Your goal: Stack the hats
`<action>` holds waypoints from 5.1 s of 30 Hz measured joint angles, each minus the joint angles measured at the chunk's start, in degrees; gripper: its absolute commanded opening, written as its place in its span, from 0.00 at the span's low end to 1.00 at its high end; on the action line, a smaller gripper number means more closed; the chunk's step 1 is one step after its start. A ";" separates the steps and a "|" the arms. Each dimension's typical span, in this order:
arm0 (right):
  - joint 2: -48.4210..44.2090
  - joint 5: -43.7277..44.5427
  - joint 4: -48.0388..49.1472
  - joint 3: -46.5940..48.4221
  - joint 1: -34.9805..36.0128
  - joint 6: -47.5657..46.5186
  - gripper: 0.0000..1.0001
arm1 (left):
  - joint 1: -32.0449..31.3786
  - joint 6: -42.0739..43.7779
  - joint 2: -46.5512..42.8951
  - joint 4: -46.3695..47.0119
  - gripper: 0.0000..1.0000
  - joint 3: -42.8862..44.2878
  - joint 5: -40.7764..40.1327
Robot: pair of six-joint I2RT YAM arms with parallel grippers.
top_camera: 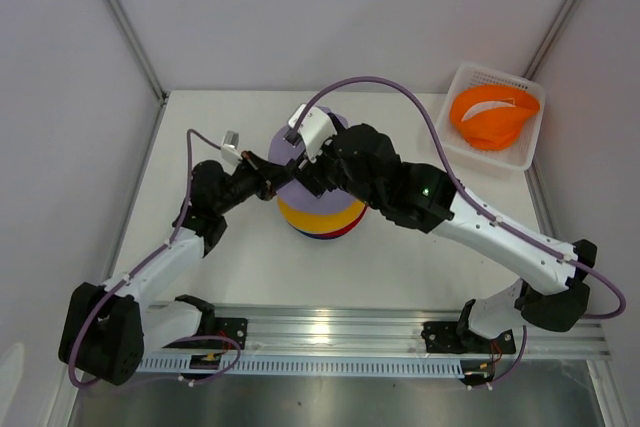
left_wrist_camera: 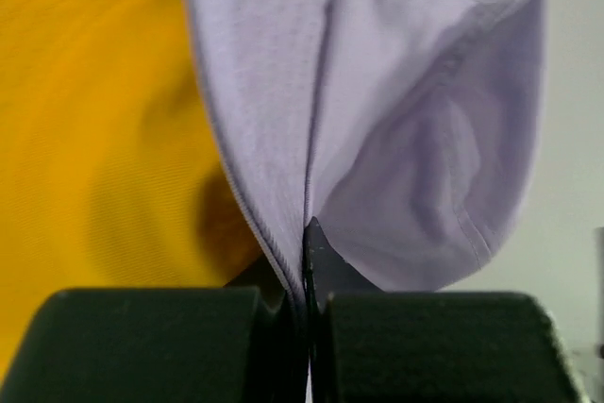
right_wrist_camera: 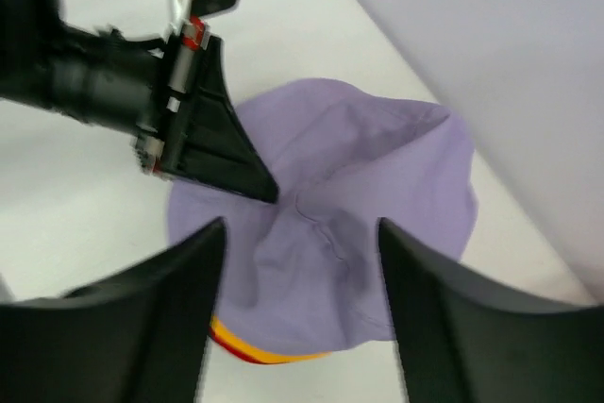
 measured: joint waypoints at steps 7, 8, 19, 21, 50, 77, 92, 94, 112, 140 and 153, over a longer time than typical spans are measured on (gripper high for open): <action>-0.68 -11.76 -0.28 3.61 -4.28 8.07 0.95 | 1.29 7.61 -0.17 -5.84 0.02 -0.50 -0.35; -1.31 -14.69 0.37 3.69 -8.24 10.03 0.96 | 1.42 8.37 -0.31 -6.34 0.03 -0.50 -0.39; -12.92 -33.99 14.82 -14.93 -37.97 35.45 0.86 | 3.34 12.31 -0.74 -10.27 0.30 0.13 0.02; -12.74 -36.70 18.29 -21.35 -40.54 39.43 0.83 | 3.37 12.81 -0.74 -10.45 0.41 0.15 0.09; -4.76 -49.00 38.91 -40.70 -44.17 58.58 0.72 | 13.11 24.92 -1.31 -27.63 0.63 8.26 1.16; -3.23 -50.07 45.38 -47.78 -43.98 65.37 0.80 | 13.11 20.31 6.01 -14.27 0.01 3.58 7.30; -2.97 -53.72 60.26 -53.35 -44.00 77.57 0.51 | 11.52 19.98 6.21 -10.80 0.01 1.40 5.51; -2.97 -53.90 60.72 -53.35 -44.00 77.99 0.28 | 11.32 20.02 6.21 -10.82 0.01 1.40 5.27; -8.87 -53.29 55.71 -53.44 -44.70 74.86 0.00 | 10.29 28.87 1.60 -21.73 0.01 5.73 -1.05; -8.11 -47.80 40.50 -53.20 -46.23 64.57 0.00 | 5.84 30.32 11.93 -16.96 0.01 5.81 -1.60; -5.97 -47.39 38.34 -51.28 -47.78 61.57 0.00 | 2.80 29.29 24.02 -7.63 0.01 7.43 0.02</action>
